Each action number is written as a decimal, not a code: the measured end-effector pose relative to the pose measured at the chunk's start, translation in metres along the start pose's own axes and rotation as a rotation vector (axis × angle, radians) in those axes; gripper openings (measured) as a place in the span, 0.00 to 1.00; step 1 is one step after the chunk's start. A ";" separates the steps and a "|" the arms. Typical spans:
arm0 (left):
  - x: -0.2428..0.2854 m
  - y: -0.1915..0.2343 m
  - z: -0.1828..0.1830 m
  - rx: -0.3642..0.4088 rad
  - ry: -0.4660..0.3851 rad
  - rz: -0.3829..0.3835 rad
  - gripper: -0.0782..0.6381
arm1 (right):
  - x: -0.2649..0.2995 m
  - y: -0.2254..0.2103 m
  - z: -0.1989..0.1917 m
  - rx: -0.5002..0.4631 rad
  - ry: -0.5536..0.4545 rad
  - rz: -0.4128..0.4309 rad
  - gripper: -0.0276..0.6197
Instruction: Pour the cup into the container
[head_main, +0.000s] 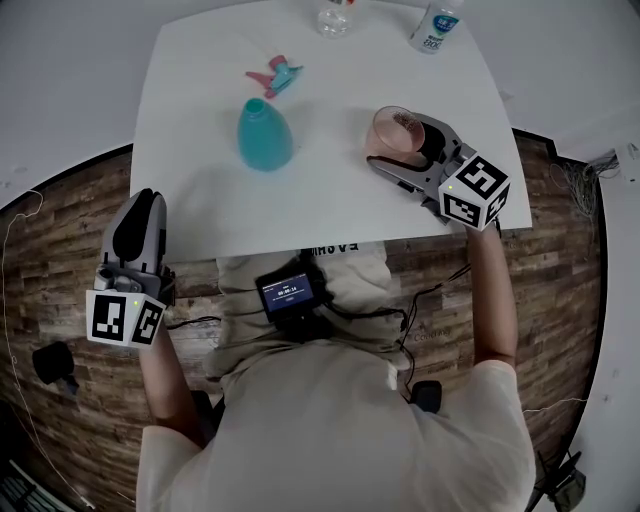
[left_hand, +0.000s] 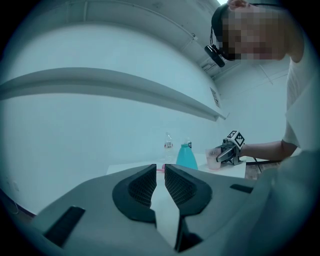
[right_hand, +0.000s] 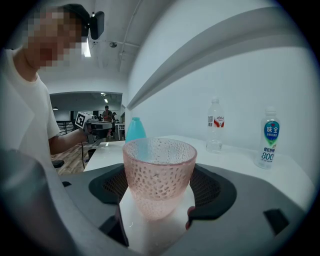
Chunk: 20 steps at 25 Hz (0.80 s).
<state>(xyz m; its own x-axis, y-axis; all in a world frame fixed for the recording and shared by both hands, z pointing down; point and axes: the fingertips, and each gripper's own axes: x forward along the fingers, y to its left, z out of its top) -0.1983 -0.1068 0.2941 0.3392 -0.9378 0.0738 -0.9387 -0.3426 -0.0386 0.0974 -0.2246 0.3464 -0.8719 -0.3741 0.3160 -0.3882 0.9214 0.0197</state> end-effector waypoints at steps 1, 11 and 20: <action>0.001 0.002 0.001 0.000 0.000 0.001 0.19 | 0.000 0.000 0.000 0.001 -0.001 -0.001 0.61; 0.015 -0.008 0.011 -0.028 0.003 -0.021 0.15 | -0.001 -0.001 0.000 0.013 -0.008 -0.005 0.61; 0.048 -0.033 0.010 -0.063 0.025 -0.052 0.12 | 0.001 0.000 0.001 0.016 -0.010 -0.005 0.61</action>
<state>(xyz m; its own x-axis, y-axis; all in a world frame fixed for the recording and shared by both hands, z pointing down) -0.1505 -0.1411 0.2887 0.3869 -0.9168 0.0991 -0.9220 -0.3861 0.0282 0.0965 -0.2252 0.3453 -0.8727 -0.3800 0.3065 -0.3975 0.9176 0.0058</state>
